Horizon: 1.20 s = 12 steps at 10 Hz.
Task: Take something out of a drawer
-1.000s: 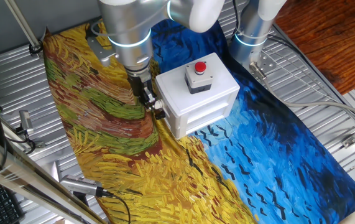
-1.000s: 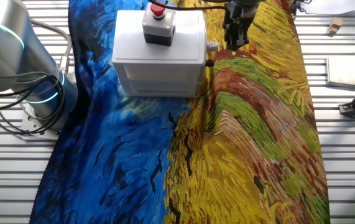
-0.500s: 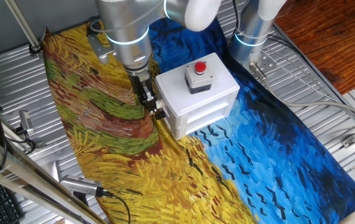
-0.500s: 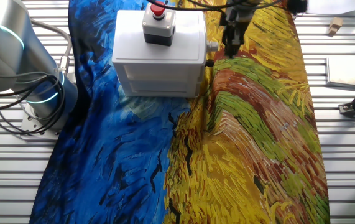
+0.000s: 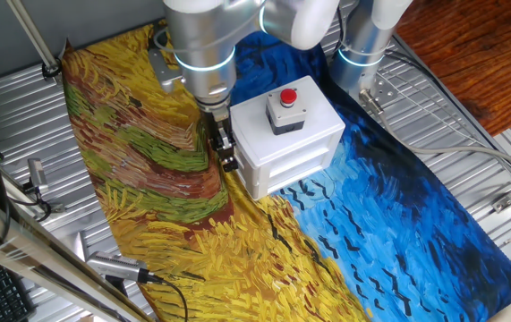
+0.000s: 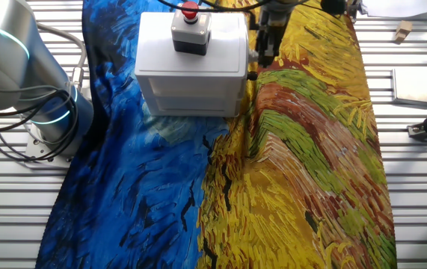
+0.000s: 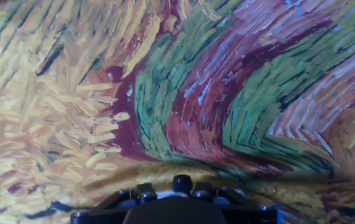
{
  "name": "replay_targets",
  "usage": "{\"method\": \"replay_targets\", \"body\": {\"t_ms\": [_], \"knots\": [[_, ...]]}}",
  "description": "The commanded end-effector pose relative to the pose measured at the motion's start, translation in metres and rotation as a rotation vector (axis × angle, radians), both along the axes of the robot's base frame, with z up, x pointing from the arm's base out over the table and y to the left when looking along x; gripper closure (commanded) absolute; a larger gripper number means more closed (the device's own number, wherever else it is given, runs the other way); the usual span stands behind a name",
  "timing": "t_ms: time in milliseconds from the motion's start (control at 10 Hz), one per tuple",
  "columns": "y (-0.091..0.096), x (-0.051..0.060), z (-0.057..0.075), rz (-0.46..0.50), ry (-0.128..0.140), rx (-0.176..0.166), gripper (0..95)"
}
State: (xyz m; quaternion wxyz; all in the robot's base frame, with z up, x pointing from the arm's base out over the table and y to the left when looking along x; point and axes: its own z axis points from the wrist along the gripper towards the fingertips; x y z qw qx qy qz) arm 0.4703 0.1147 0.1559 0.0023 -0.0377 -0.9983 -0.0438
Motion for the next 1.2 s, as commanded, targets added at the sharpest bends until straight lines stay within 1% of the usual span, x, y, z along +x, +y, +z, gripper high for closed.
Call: {"method": "replay_targets", "body": {"t_ms": [100,300,500,600,700,800,1200], "knots": [[0.0004,-0.0009,-0.0019,0.008,0.012,-0.045,57.0],[0.0004,-0.0011,-0.0021,0.011,0.017,-0.052,57.0],[0.0006,-0.0013,-0.0016,0.018,0.018,-0.051,57.0],[0.0006,-0.0013,-0.0016,0.022,0.019,-0.052,76.0],[0.0006,-0.0016,-0.0016,0.025,0.022,-0.052,76.0],[0.0006,-0.0017,-0.0016,0.026,0.024,-0.052,95.0],[0.0005,-0.0010,-0.0014,0.050,0.021,-0.058,95.0]]}}
